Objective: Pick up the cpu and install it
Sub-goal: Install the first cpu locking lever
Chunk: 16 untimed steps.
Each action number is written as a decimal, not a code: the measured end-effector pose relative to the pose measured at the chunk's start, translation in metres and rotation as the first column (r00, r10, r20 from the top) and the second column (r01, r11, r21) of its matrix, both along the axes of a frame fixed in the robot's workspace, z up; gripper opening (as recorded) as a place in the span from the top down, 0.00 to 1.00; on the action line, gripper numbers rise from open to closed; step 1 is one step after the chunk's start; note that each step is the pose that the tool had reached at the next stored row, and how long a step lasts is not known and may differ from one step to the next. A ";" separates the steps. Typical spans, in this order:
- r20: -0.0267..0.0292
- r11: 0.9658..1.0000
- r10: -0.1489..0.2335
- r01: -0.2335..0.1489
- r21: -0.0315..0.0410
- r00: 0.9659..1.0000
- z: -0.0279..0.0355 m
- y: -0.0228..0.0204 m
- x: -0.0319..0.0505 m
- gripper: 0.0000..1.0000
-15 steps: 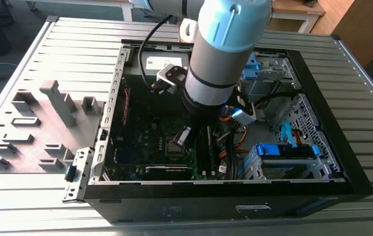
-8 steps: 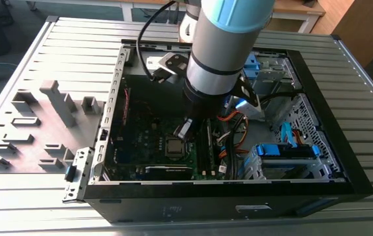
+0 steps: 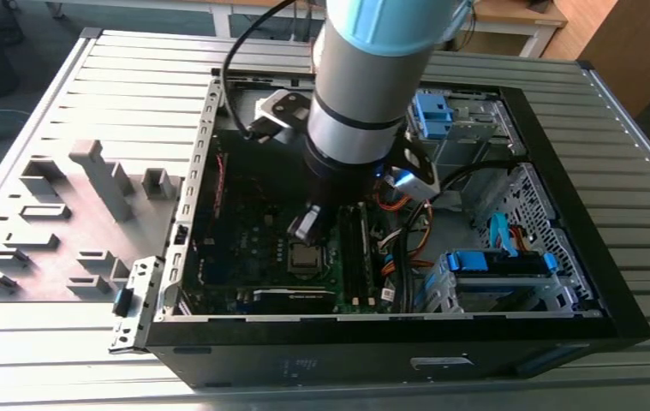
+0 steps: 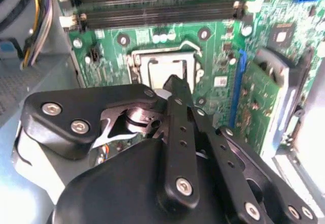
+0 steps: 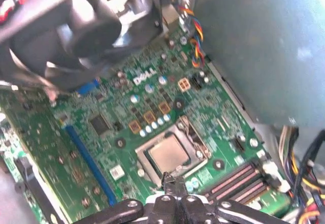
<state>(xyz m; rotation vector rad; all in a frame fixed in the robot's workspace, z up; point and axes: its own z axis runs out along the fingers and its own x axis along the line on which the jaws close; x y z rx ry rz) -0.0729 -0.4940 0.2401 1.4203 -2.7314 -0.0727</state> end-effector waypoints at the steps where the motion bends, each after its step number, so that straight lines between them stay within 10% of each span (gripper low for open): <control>1: 0.000 1.000 0.000 0.000 0.002 1.000 0.0001 0.0001 -0.0030 0.89; 6: 0.003 1.000 0.000 0.000 0.008 1.000 0.0024 0.0005 -0.0114 0.89; 16: 0.004 1.000 0.000 0.000 0.008 1.000 0.0302 0.0005 -0.0114 0.89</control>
